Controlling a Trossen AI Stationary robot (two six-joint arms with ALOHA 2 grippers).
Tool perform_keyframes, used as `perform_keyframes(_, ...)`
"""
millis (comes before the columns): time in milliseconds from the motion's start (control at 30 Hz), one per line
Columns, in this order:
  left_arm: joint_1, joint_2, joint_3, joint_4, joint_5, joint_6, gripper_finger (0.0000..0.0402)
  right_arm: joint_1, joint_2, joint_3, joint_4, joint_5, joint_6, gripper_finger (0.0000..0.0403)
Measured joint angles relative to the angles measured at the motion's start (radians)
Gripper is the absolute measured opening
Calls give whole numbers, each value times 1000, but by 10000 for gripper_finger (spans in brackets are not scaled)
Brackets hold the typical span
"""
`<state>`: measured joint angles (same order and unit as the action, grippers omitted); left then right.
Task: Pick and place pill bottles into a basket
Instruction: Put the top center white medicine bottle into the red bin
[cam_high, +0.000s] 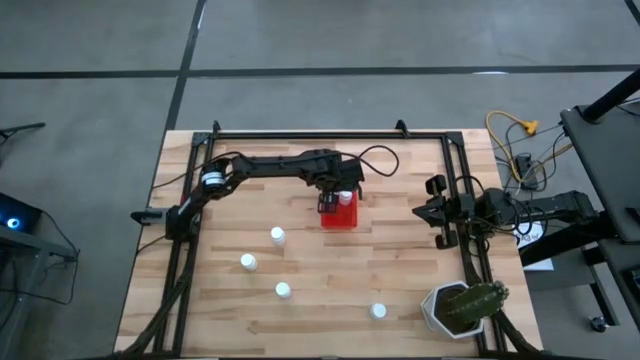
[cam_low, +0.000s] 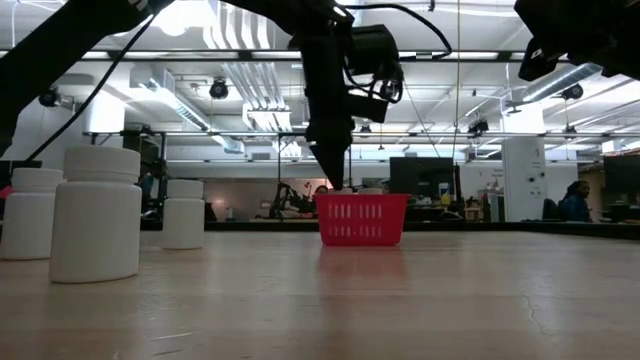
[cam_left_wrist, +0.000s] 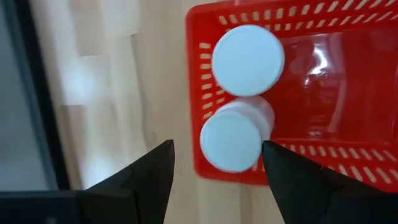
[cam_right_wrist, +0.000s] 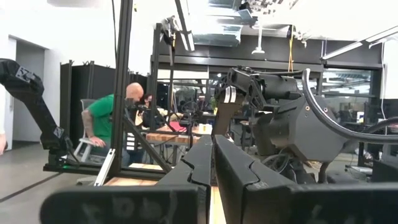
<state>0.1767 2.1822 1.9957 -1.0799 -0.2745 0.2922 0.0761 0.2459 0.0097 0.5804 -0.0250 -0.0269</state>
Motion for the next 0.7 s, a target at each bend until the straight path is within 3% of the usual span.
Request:
perform_keyframes(433, -52, -145, -16, -4, -24, -58, 224, 0, -1, 0, 1, -1, -2, 9)
perform_keyframes(700, -95, -253, -171, -21, -22, -176, 224, 0, 2, 0, -1, -1, -1, 9)
